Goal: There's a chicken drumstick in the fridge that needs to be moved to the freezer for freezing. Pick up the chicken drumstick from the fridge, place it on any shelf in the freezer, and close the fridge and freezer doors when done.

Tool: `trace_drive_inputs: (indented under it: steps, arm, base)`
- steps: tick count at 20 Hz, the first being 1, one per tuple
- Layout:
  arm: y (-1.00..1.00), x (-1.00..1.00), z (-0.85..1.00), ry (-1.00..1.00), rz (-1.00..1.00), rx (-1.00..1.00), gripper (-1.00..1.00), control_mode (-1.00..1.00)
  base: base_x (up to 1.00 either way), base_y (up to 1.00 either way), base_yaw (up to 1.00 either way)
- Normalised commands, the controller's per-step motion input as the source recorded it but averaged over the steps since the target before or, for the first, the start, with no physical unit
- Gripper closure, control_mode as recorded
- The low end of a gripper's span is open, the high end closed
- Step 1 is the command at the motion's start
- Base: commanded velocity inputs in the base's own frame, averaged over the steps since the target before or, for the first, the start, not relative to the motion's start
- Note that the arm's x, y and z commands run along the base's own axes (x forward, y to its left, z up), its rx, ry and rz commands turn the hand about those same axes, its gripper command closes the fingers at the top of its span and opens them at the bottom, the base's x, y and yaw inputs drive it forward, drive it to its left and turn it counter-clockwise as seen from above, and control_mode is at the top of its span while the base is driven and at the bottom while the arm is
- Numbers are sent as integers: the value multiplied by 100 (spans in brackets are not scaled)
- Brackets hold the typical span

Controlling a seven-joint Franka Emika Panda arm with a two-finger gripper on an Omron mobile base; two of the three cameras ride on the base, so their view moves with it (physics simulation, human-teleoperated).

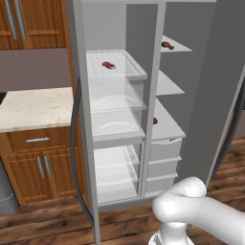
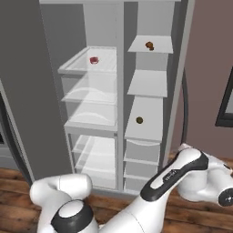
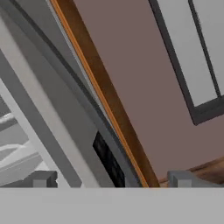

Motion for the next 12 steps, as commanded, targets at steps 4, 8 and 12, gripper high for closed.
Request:
trace_drive_inputs:
  steps: [4, 8, 12]
  arm:
    - [12, 17, -36, 7, 21, 1, -100, -100]
    - [27, 11, -35, 0, 7, 1, -100, -100]
    - [39, 19, -39, 0, 1, 1, -100, -100]
  base:
    - [0, 0, 0]
    - [0, 0, 0]
    - [0, 0, 0]
